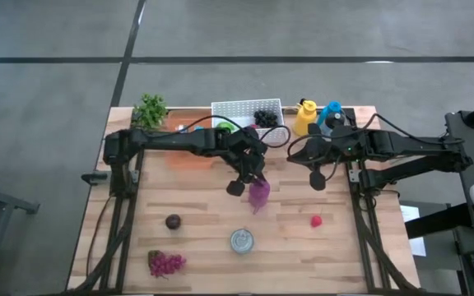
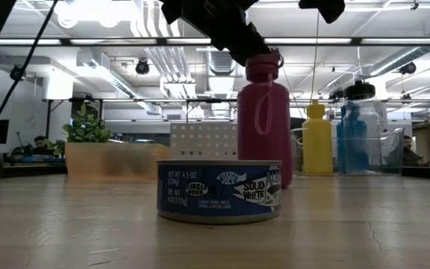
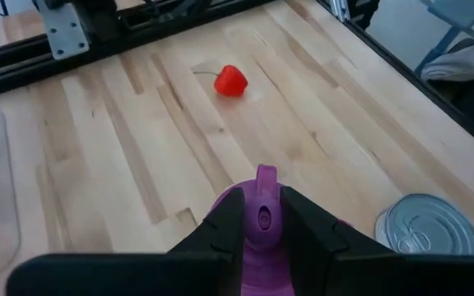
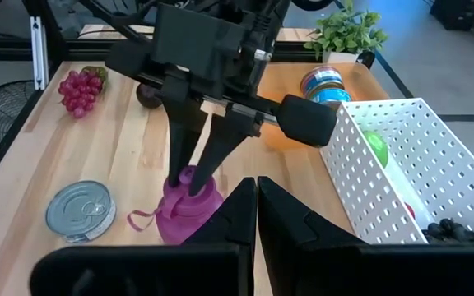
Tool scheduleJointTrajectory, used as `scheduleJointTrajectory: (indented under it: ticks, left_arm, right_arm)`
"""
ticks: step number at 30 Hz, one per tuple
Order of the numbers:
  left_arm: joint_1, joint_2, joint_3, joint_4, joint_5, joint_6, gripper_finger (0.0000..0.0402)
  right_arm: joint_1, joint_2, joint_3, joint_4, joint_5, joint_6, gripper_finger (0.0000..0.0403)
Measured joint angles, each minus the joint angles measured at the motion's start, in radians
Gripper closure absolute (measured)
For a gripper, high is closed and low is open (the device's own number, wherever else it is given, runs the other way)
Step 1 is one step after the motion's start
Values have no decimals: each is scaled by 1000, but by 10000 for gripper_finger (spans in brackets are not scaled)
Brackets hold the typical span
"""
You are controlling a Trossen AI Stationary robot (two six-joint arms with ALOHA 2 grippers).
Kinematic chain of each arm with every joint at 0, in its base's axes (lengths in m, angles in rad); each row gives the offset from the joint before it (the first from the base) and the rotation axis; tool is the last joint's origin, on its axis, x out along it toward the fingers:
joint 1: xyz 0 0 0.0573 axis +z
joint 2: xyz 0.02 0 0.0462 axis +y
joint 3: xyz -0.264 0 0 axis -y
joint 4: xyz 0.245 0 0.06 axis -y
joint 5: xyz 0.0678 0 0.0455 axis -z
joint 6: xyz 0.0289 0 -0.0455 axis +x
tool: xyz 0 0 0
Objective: Pick & Place Food Item
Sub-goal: Put the purple water bottle into the transparent bin
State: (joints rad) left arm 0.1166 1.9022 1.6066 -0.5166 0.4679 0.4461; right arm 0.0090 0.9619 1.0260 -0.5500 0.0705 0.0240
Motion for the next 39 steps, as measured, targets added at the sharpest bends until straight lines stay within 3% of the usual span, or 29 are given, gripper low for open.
scheduleJointTrajectory:
  ticks: [18,25,32,39]
  left_arm:
    - [-11,-1,-2,30,-40,-8,248]
    - [-11,-58,-2,24,-54,8,222]
    - [-17,-175,-2,-66,-94,8,228]
    - [-63,-302,-60,-147,-103,-7,268]
  right_arm:
    - [0,1,0,1,0,-1,394]
    - [0,1,0,2,1,2,394]
    - [0,2,-1,6,2,3,394]
    - [0,3,-31,8,3,4,394]
